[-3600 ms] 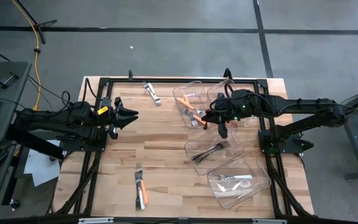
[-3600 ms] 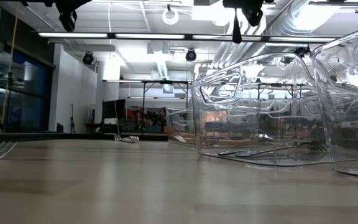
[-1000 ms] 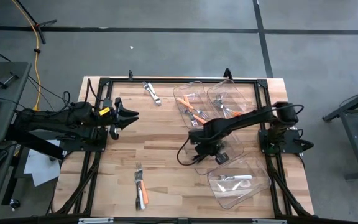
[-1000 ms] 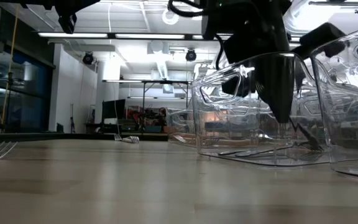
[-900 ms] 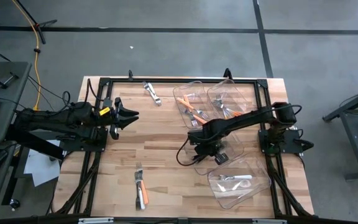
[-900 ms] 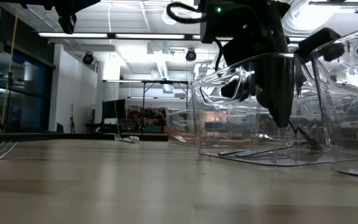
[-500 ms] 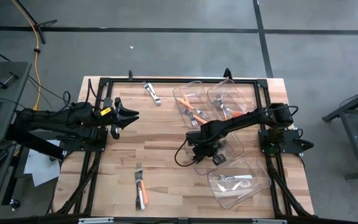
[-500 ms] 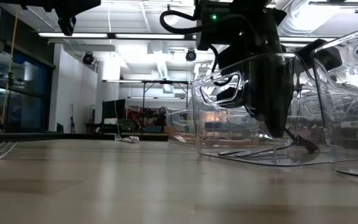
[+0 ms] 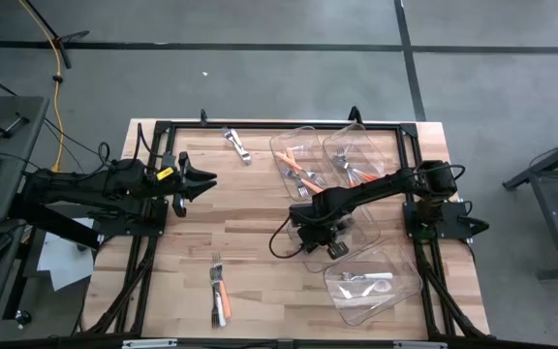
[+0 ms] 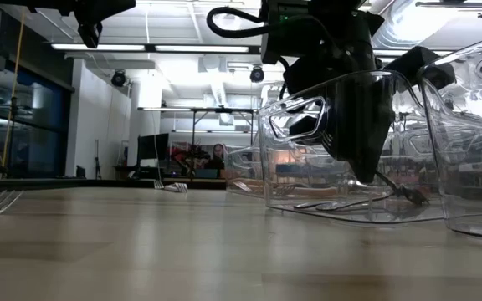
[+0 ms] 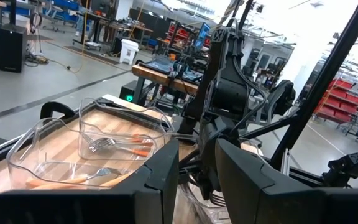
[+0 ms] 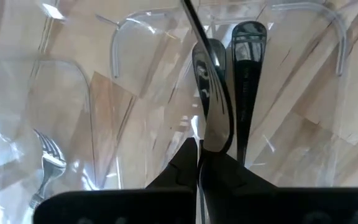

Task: Sort silverware by color (type)
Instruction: Move the black fork from the top, then move the top white fork to the bottom

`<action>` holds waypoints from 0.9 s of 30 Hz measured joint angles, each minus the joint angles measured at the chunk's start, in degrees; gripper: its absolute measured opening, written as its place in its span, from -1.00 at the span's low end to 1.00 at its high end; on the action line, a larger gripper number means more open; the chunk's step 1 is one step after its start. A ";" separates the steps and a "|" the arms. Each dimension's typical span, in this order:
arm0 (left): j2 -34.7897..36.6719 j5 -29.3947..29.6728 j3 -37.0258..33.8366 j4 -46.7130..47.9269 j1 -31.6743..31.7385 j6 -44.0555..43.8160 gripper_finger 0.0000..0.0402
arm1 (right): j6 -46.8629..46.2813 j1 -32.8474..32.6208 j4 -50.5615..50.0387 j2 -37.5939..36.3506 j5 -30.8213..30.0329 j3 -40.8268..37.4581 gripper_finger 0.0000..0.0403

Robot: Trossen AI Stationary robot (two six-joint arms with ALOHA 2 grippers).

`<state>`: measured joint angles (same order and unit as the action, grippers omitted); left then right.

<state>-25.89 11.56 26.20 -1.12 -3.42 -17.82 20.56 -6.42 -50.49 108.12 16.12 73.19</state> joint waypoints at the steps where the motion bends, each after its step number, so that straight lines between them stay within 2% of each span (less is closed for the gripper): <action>1: 0.00 0.01 0.00 0.01 0.02 -0.02 -0.53 | -0.12 0.00 0.01 0.00 0.00 0.00 -1.00; 10: 0.00 -0.01 0.00 0.01 0.02 -0.02 -0.53 | -3.86 0.00 0.04 -0.04 0.00 0.02 -1.00; 13: 0.00 -0.01 0.00 0.01 0.00 -0.02 -0.53 | -4.22 0.00 0.01 -0.04 0.00 0.02 -0.94; 22: 0.00 -0.01 0.00 0.01 0.01 -0.09 -0.53 | -5.12 0.00 -0.01 -0.05 -2.40 0.02 -0.37; 27: 0.00 -0.01 0.00 0.01 0.01 -0.07 -0.53 | -5.12 -0.02 0.05 -0.04 -2.40 0.02 -0.15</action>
<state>-25.89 11.55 26.20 -1.10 -3.42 -17.89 15.44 -6.44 -50.45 108.07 13.72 73.21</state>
